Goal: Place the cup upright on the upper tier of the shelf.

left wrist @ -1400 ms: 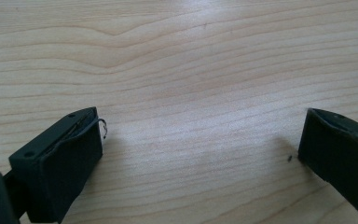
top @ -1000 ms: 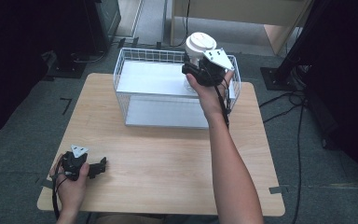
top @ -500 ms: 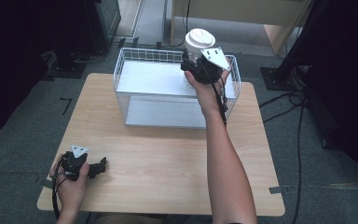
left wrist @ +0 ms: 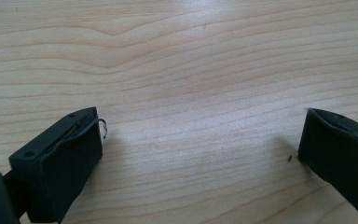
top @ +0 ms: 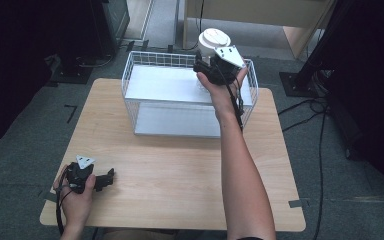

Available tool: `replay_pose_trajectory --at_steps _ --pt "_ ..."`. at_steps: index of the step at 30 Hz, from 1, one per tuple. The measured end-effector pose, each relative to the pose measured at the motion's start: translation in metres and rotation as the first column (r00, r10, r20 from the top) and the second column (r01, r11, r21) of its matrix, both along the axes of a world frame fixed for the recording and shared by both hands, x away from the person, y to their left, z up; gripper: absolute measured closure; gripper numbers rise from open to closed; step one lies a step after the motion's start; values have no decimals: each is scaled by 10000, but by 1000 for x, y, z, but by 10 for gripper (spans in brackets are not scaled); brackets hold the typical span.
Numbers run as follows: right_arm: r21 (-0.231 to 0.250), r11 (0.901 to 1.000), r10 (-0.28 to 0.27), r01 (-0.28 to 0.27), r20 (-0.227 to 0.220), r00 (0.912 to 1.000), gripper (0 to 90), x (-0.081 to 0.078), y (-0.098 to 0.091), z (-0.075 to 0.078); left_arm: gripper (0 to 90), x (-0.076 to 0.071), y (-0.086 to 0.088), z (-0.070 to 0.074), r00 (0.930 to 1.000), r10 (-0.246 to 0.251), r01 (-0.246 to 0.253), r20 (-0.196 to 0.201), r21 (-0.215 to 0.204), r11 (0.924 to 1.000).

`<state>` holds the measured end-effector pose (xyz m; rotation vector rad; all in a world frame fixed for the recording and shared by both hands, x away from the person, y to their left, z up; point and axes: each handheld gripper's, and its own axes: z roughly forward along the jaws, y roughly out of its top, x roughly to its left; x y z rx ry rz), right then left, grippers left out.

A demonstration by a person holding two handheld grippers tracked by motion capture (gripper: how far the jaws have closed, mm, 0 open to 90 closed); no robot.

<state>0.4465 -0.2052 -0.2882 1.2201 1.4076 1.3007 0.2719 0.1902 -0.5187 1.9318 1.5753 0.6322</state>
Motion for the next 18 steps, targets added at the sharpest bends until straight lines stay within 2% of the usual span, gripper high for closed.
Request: replay_pose_trajectory --at_steps 1,3,4,7,18 --pt "-19 10000 77 -78 -143 9999 134 0 -1 2 0 0 0 0 10000 1 -1 -2 -2 10000" --pt "-26 9998 218 -218 -101 9997 112 -2 -4 3 0 0 0 0 10000 21 -21 22 -35 10000" --pt "41 9996 267 -267 -113 9996 64 -3 -5 4 0 1 0 0 10000 -20 20 -6 8 10000" --pt "89 9991 405 -404 -116 9991 32 -5 -10 5 0 1 -2 0 10000 -22 22 16 -20 10000" --pt "49 9986 518 -518 -162 9985 18 -18 -18 8 0 1 -2 0 10000 -6 6 30 -36 10000"
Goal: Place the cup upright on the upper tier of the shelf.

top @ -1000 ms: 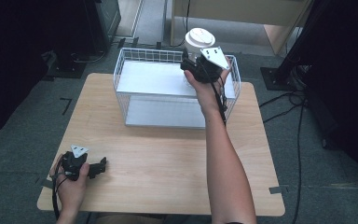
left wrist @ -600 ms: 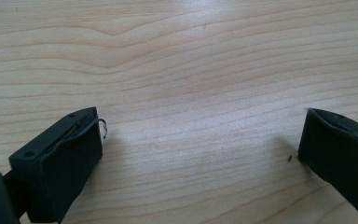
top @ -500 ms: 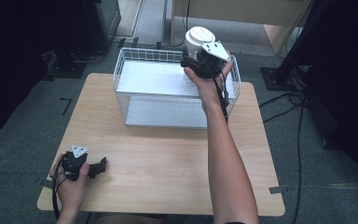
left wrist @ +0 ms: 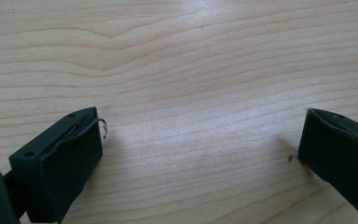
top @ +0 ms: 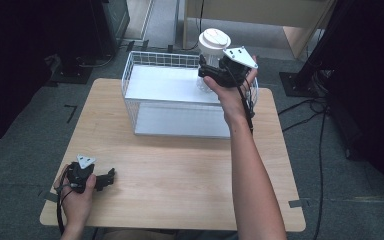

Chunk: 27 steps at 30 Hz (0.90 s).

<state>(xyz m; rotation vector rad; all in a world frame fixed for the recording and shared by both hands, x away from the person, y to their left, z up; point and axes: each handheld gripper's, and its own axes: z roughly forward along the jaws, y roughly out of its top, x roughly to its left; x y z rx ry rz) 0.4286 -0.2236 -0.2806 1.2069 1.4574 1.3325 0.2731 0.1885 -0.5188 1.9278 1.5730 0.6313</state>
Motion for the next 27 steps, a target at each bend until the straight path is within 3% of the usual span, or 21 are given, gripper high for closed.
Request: replay_pose_trajectory --at_steps 9,13,27 --pt "-324 9995 -41 40 -25 10000 18 -13 -1 -2 0 0 0 0 10000 0 0 4 0 10000" --pt "-212 9998 -64 64 21 10000 19 -19 -4 -3 0 0 0 0 10000 2 -2 8 -1 10000" --pt "-393 9992 -35 32 -78 10000 19 -44 -15 -26 0 0 0 0 10000 0 0 13 7 10000"
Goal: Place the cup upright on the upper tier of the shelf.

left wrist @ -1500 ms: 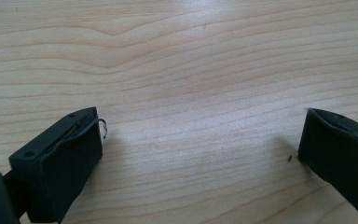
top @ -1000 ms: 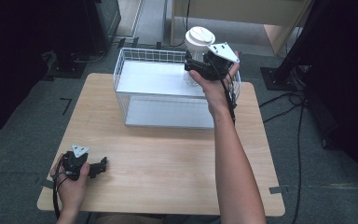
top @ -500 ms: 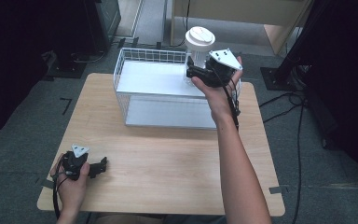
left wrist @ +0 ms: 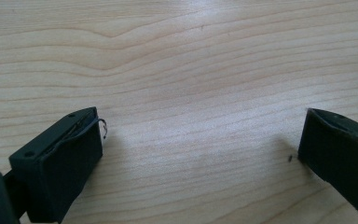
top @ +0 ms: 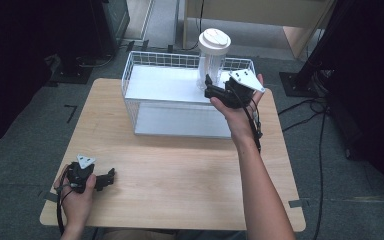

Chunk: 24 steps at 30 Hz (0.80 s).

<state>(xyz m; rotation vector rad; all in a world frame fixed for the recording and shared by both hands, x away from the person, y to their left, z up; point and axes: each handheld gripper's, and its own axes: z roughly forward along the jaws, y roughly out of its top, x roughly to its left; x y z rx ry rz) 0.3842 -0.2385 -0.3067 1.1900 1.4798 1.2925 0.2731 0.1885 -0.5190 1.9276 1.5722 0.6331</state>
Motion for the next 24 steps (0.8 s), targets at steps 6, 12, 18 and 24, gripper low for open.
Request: replay_pose_trajectory --at_steps 6,12,18,24 --pt "-27 10000 53 -53 -133 9999 19 -11 -8 -12 0 0 0 0 10000 -6 6 -10 6 10000" --pt "59 10000 63 -62 -179 9998 20 -24 -16 -23 0 0 0 0 10000 -6 6 -10 8 10000" --pt "50 10000 12 -11 -303 9995 21 -35 -24 -35 0 0 0 0 10000 -9 9 -11 10 10000" --pt "186 9998 -98 107 -460 9989 24 -46 -34 -50 0 0 0 0 10000 -7 7 -8 11 10000"
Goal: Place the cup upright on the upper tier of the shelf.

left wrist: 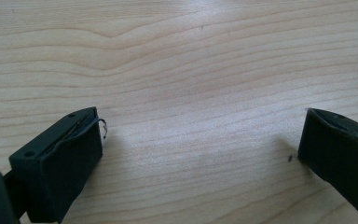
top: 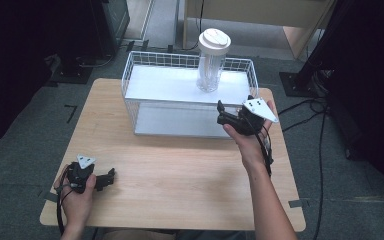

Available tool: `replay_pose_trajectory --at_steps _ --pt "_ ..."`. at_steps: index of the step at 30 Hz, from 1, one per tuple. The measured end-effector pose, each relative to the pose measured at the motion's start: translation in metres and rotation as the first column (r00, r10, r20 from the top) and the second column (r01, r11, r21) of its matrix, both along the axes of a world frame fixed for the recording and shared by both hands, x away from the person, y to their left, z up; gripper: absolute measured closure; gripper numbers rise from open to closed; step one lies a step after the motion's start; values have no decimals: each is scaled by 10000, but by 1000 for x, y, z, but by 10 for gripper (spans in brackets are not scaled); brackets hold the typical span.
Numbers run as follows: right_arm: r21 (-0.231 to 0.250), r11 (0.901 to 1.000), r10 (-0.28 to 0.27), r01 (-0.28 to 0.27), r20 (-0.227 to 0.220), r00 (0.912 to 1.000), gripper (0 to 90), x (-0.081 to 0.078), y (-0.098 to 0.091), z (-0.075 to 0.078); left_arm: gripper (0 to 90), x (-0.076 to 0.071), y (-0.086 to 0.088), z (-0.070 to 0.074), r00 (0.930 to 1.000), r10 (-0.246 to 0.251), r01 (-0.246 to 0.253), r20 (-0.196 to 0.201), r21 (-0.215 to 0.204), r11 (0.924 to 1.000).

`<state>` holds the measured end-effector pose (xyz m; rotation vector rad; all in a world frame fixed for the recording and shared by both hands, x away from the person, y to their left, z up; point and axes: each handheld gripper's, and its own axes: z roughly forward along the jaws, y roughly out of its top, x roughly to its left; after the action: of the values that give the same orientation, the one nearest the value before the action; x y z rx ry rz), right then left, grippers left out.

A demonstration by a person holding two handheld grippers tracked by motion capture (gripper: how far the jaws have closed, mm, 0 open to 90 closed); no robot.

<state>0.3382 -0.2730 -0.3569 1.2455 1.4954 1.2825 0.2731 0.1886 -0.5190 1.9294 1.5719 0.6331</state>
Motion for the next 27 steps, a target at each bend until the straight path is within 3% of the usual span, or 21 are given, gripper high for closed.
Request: replay_pose_trajectory --at_steps 7,27 --pt "134 9999 -94 96 -115 9999 24 -13 -11 -13 0 0 0 0 10000 -3 3 -14 -1 10000" --pt "-99 9986 -531 526 -563 9970 51 -45 -40 -54 0 0 0 0 10000 -5 5 -19 -5 10000"
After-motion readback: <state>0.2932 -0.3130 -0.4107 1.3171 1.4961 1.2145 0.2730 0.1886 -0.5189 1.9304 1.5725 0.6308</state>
